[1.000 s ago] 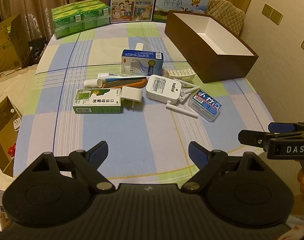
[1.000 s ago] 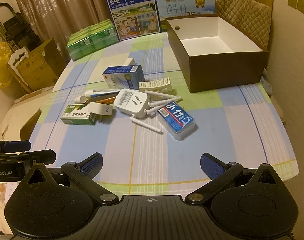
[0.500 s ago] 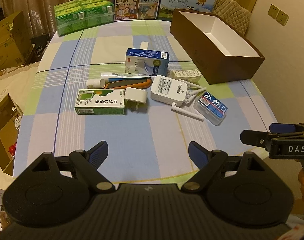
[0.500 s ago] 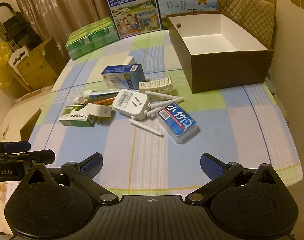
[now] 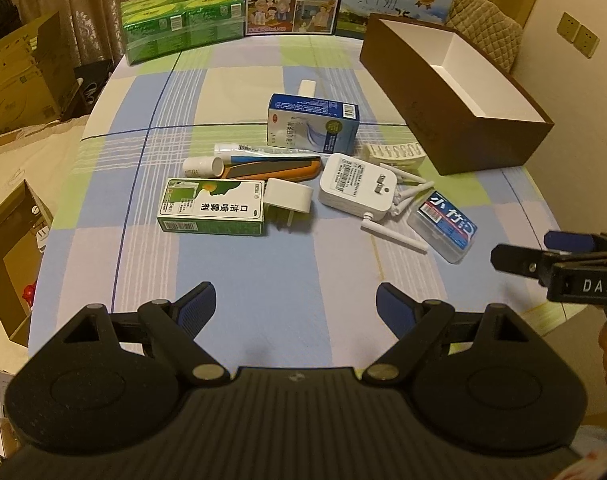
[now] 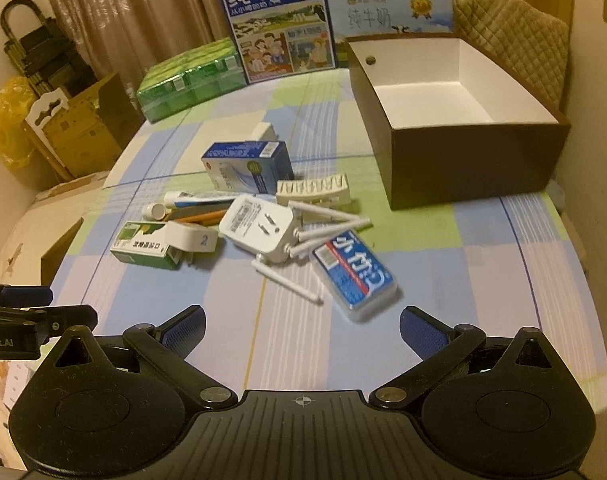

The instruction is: Organize rigid objects

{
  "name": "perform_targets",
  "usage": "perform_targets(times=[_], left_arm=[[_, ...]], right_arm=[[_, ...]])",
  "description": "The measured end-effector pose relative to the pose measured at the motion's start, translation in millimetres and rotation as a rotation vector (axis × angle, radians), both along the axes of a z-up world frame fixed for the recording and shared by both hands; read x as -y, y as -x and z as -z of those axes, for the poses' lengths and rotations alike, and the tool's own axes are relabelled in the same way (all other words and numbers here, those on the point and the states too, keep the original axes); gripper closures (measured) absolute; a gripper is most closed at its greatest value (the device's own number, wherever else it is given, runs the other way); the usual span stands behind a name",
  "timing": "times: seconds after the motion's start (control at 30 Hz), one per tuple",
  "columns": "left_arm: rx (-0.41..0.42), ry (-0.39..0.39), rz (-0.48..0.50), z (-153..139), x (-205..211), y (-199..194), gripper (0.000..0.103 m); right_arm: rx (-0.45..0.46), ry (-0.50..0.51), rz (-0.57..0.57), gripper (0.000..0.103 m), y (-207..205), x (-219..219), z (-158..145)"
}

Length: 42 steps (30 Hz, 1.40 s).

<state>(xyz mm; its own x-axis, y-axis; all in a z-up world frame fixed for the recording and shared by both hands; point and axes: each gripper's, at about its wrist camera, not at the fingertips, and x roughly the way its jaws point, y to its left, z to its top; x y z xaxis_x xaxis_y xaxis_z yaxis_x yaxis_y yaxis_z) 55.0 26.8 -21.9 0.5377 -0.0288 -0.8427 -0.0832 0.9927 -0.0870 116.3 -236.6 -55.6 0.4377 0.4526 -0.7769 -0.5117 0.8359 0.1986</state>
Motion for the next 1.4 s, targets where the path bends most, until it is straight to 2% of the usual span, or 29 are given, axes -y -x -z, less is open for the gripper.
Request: perform_targets(times=[0.23, 0.43, 0.57, 0.9, 1.1, 1.2, 1.23, 1.4], left_arm=[[-0.023, 0.002, -0.017, 11, -5, -15, 0.018], [-0.029, 0.015, -0.022, 23, -5, -28, 0.018], [-0.042, 0.011, -0.033, 30, -4, -37, 0.018], [-0.036, 0.008, -0.043, 41, -4, -53, 0.018], [-0.014, -0.013, -0.024, 47, -2, -66, 0.020], [-0.003, -0.028, 0.000, 51, -1, -73, 0.021], [-0.001, -0.032, 0.010, 52, -1, -76, 0.021], [0.022, -0.039, 0.074, 58, -1, -91, 0.027]], right_arm=[[0.066, 0.016, -0.062, 0.003, -28, -1, 18], [0.056, 0.029, -0.123, 0.013, -53, -1, 41], [0.054, 0.053, -0.167, 0.025, -67, -5, 58], [0.053, 0.118, -0.250, 0.027, -95, -20, 89], [0.048, 0.140, -0.281, 0.029, -102, -29, 98], [0.036, 0.147, -0.286, 0.039, -105, -30, 103], [0.031, 0.150, -0.288, 0.045, -106, -30, 105], [0.036, 0.152, -0.264, 0.047, -108, -21, 104]])
